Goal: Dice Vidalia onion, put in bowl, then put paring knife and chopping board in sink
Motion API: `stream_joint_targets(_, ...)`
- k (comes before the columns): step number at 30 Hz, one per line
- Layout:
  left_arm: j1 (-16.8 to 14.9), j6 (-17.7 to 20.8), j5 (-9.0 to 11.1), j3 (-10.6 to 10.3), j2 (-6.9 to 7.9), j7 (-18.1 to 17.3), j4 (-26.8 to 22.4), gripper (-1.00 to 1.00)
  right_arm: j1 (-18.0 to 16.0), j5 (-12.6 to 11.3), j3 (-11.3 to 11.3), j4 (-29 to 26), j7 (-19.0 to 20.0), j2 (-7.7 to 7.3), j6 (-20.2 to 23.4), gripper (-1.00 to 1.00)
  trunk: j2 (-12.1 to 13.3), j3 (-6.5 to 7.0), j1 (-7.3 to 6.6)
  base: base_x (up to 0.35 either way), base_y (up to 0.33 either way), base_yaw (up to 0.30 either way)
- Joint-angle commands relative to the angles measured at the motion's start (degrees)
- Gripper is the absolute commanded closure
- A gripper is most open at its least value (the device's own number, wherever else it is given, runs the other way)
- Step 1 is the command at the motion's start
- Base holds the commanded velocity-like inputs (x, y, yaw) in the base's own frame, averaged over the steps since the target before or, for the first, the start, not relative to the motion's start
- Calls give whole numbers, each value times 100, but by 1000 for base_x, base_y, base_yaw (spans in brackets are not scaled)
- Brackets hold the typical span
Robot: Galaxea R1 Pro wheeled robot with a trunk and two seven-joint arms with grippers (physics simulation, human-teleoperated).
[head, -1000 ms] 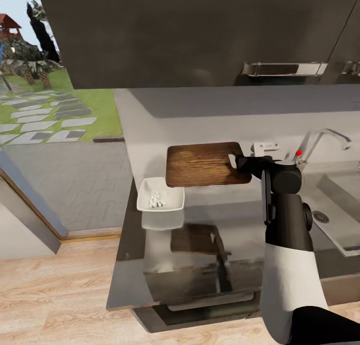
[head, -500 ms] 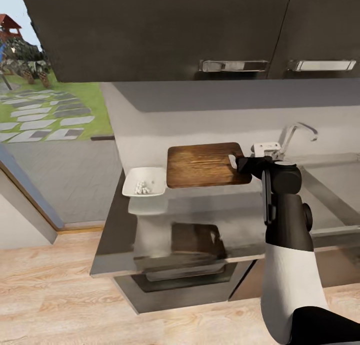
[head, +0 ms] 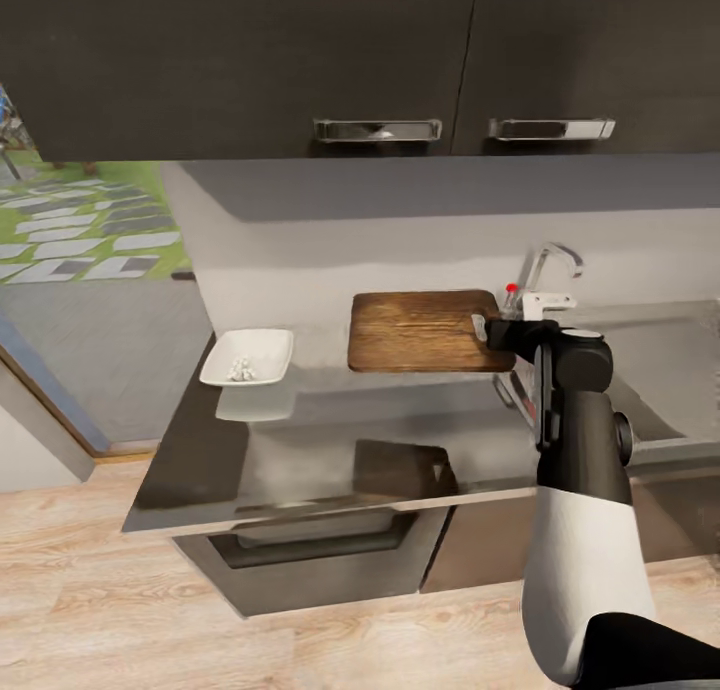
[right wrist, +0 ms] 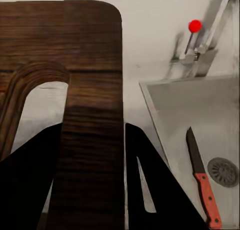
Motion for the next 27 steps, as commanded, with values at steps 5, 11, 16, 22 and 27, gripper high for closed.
stream_joint_targets(5,-3,-17,38,-50,6,30,1,-100,-6,-28,-342,327,25,6,-207,100,-9,-8,2,-1,-341,0)
stream_joint_targets(11,-3,-24,45,-42,32,38,0,-100,-6,-28,-869,1010,-533,6,-986,100,-9,-8,2,0,-301,0)
stream_joint_targets(16,-3,-25,46,-42,33,38,-2,-100,-6,-31,-1261,1155,-764,13,-1095,100,-9,-8,2,0,-61,0)
stream_joint_targets(22,-3,-25,47,-42,33,38,-5,-100,-6,-47,-1558,1234,-1806,70,-1497,100,-9,-8,2,0,-5,0)
stream_joint_targets(27,-3,-25,47,-42,33,40,-4,-100,-6,-472,-1693,1604,-2528,87,-1867,100,-9,-8,2,0,-2,0)
